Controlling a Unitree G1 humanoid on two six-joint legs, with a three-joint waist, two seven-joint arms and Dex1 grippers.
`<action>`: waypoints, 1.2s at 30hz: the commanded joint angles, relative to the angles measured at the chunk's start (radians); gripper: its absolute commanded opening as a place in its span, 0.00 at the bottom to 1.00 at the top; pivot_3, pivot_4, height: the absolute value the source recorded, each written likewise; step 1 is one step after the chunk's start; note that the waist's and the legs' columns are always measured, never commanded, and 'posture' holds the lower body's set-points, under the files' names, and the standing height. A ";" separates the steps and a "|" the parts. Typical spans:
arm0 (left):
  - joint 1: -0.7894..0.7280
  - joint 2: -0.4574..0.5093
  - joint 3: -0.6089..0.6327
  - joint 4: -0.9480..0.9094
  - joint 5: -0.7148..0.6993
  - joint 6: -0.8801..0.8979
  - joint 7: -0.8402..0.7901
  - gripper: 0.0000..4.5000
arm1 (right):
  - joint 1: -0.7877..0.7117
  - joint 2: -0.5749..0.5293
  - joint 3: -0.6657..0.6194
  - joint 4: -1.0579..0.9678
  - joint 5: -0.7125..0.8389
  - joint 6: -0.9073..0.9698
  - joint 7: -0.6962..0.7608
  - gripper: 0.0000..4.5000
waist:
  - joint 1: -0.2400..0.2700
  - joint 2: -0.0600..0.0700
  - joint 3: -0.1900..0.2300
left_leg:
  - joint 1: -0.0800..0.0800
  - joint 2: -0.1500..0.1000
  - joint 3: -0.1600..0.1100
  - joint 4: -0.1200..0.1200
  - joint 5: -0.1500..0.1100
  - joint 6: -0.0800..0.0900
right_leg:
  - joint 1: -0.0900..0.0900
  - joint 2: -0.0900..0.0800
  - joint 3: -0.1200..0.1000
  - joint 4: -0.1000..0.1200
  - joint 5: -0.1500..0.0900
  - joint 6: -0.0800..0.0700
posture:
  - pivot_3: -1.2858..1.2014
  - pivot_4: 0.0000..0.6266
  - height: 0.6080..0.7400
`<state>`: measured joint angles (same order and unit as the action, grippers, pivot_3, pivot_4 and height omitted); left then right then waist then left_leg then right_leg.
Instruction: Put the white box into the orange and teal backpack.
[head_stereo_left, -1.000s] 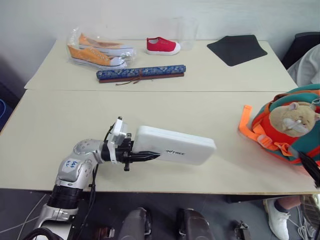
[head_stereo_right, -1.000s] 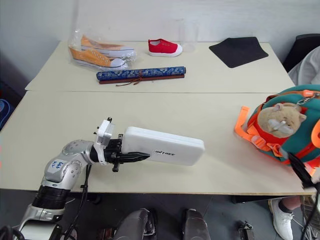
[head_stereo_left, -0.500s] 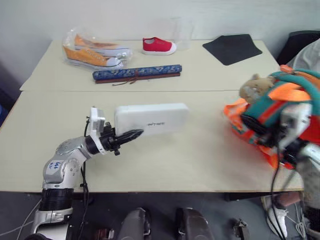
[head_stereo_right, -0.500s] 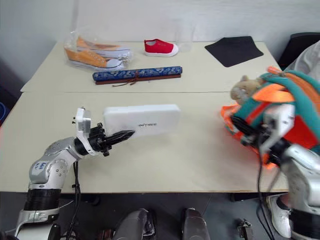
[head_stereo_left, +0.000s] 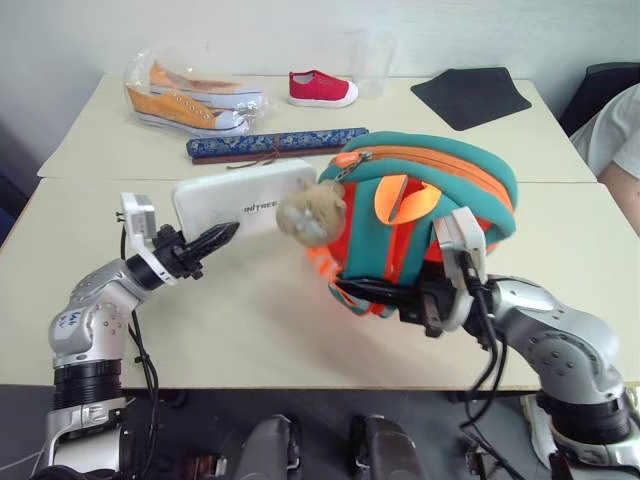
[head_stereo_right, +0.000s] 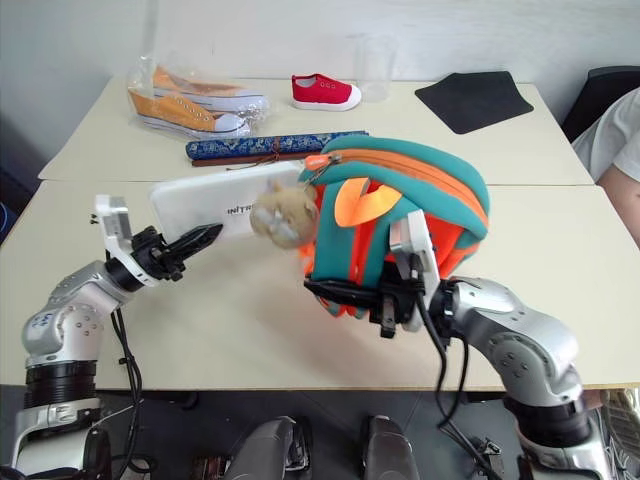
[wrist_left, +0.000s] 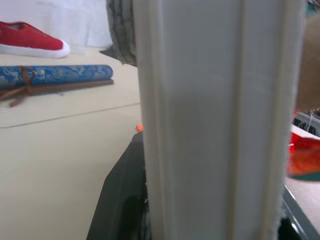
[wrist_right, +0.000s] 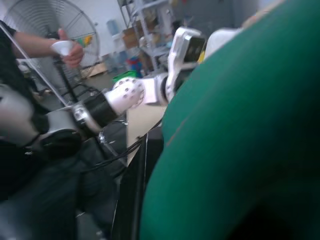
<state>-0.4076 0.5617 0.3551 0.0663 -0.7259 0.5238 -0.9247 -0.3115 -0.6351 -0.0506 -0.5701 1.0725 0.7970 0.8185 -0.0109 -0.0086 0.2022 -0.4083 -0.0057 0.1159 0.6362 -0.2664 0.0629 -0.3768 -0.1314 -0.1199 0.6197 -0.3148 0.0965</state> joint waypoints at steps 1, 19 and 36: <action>0.033 0.063 0.107 -0.144 -0.139 0.078 -0.007 0.31 | 0.060 -0.101 -0.118 -0.019 0.062 0.035 0.027 0.01 | 0.006 -0.001 0.000 | 0.000 0.000 0.000 0.000 0.000 0.000 | 0.000 0.000 0.000 -0.001 0.000 0.000 | 0.52 0.24 1.00; -0.018 0.096 -0.099 -0.271 -0.072 0.018 -0.051 0.31 | 0.036 -0.112 -0.120 0.089 -0.085 -0.037 0.049 0.01 | 0.026 -0.001 0.001 | 0.002 0.000 0.001 -0.001 0.002 -0.010 | 0.000 0.001 0.001 -0.002 0.000 0.001 | 0.52 0.24 1.00; -0.593 -0.163 -0.577 0.196 0.342 -0.176 -0.259 0.31 | 0.027 -0.139 -0.125 0.096 -0.087 -0.005 0.084 0.01 | 0.037 -0.002 0.001 | -0.003 0.000 0.002 0.003 0.003 0.000 | 0.000 0.003 -0.002 -0.002 0.001 0.001 | 0.52 0.24 1.00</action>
<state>-0.9546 0.4320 -0.2007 0.2451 -0.4043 0.3780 -1.1894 -0.2722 -0.7661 -0.1640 -0.4594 0.9717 0.7913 0.8981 0.0263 -0.0108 0.2031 -0.4120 -0.0055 0.1180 0.6411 -0.2639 0.0635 -0.3770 -0.1288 -0.1227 0.6186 -0.3142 0.0975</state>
